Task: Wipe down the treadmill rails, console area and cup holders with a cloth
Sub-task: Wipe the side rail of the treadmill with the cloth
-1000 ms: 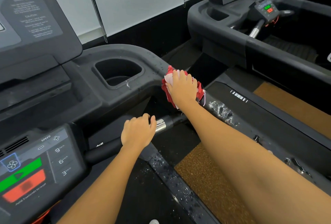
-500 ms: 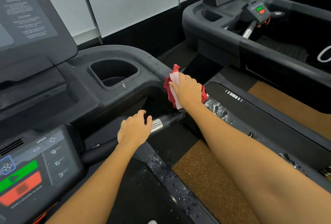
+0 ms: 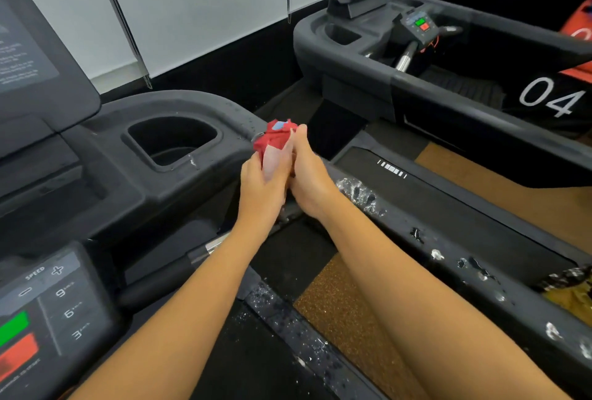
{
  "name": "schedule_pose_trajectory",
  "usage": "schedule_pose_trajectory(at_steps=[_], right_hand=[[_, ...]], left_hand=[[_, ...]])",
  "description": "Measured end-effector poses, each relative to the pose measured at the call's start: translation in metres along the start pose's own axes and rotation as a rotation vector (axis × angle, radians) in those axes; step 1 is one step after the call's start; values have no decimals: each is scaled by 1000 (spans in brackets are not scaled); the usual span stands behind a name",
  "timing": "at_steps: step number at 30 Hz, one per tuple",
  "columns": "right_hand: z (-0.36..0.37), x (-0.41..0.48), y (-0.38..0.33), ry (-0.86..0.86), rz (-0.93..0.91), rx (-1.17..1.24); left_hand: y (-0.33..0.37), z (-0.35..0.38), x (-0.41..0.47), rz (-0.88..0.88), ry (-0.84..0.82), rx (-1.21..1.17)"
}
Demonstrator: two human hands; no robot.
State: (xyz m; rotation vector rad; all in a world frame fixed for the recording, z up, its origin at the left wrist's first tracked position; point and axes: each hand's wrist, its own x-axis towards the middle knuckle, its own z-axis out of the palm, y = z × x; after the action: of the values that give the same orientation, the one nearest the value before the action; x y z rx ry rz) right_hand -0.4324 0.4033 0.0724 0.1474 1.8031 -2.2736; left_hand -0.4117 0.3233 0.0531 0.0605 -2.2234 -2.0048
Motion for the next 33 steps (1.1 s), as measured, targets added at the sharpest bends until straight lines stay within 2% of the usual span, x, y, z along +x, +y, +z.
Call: schedule_pose_trajectory(at_steps=[2, 3, 6, 8, 10, 12, 14, 16, 19, 21, 25, 28, 31, 33], right_hand=[[-17, -4, -7, -31, 2, -26], [-26, -4, -10, 12, -13, -92], [-53, -3, -16, 279, -97, -403], [-74, -7, -14, 423, -158, -581], [-92, -14, -11, 471, -167, -764], [-104, -17, -2, 457, -106, -997], [-110, -18, 7, 435, -74, -1139], [-110, -20, 14, 455, -75, -1125], [-106, -20, 19, 502, -91, -1069], [-107, -17, 21, 506, -100, -1126], [-112, -10, 21, 564, -21, -1080], [-115, -10, 22, 585, -30, -1060], [-114, -12, 24, 608, -40, -1027], [-114, -11, 25, 641, -57, -983]], left_hand=[[-3, -1, 2, 0, 46, 51], [-6, -1, 5, -7, 75, 49], [-8, 2, 18, -37, 192, 23], [-6, 6, 28, -22, 176, 76], [-3, 12, 34, 91, 6, 202], [-8, 22, 36, 283, -312, 367], [-24, 32, 37, 340, -568, 681], [-36, 36, 35, 245, -627, 936], [-40, 35, 35, 222, -621, 999], [-37, 35, 39, 232, -611, 1066], [-34, 41, 41, 197, -558, 1115], [-41, 44, 30, 299, -504, 1087], [-53, 43, 20, 458, -518, 1106], [-54, 40, 23, 505, -533, 1134]])
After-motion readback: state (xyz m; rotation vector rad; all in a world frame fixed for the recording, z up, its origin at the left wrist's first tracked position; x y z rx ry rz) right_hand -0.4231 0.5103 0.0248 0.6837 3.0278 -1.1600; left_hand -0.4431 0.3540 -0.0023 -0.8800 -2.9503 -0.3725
